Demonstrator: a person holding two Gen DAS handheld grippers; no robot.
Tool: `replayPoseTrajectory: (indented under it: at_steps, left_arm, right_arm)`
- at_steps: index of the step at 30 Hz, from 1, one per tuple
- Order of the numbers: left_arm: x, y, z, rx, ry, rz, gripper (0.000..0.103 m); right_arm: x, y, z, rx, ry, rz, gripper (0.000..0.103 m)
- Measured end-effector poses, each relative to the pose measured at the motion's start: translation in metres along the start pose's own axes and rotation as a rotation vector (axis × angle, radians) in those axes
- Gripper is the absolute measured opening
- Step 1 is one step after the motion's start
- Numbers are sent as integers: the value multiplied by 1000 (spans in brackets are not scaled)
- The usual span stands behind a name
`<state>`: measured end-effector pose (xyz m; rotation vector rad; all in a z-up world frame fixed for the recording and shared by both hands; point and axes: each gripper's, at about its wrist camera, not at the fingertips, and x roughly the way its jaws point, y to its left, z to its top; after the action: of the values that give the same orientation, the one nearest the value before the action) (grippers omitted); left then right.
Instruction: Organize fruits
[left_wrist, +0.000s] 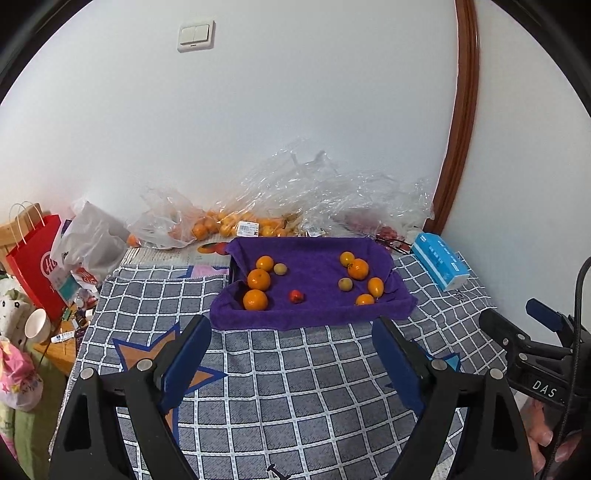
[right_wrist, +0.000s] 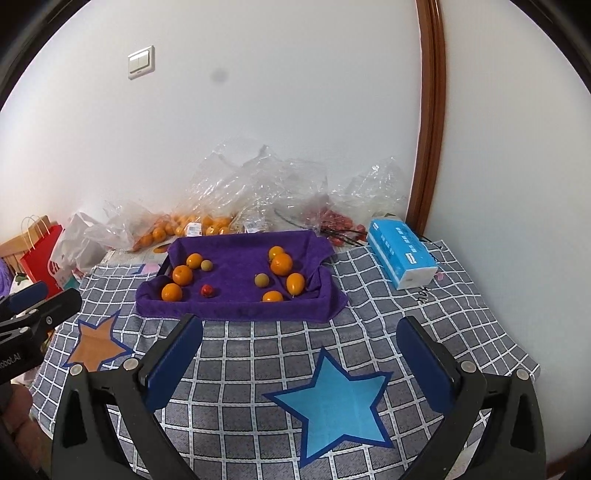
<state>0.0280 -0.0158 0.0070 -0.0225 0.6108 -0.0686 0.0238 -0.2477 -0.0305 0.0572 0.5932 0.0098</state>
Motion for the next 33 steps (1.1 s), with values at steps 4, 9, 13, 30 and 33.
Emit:
replayPoseTrajectory:
  at_steps: [4, 9, 13, 30, 33]
  left_arm:
    - [0, 0, 0, 1, 0, 1, 88]
    - [-1, 0, -1, -1, 2, -1, 88]
    - [-2, 0, -1, -3, 4, -1, 88]
    - [-3, -2, -1, -10, 5, -7, 88]
    - [-4, -3, 0, -11, 4, -7, 88]
  right_arm:
    - [-1, -1, 0, 1, -2, 1, 103]
    - [-1, -1, 0, 0, -1, 0, 103]
    - [-2, -1, -1, -3, 0, 1, 103]
    - [-4, -1, 0, -6, -2, 2, 103]
    - [-4, -1, 0, -7, -2, 3, 103]
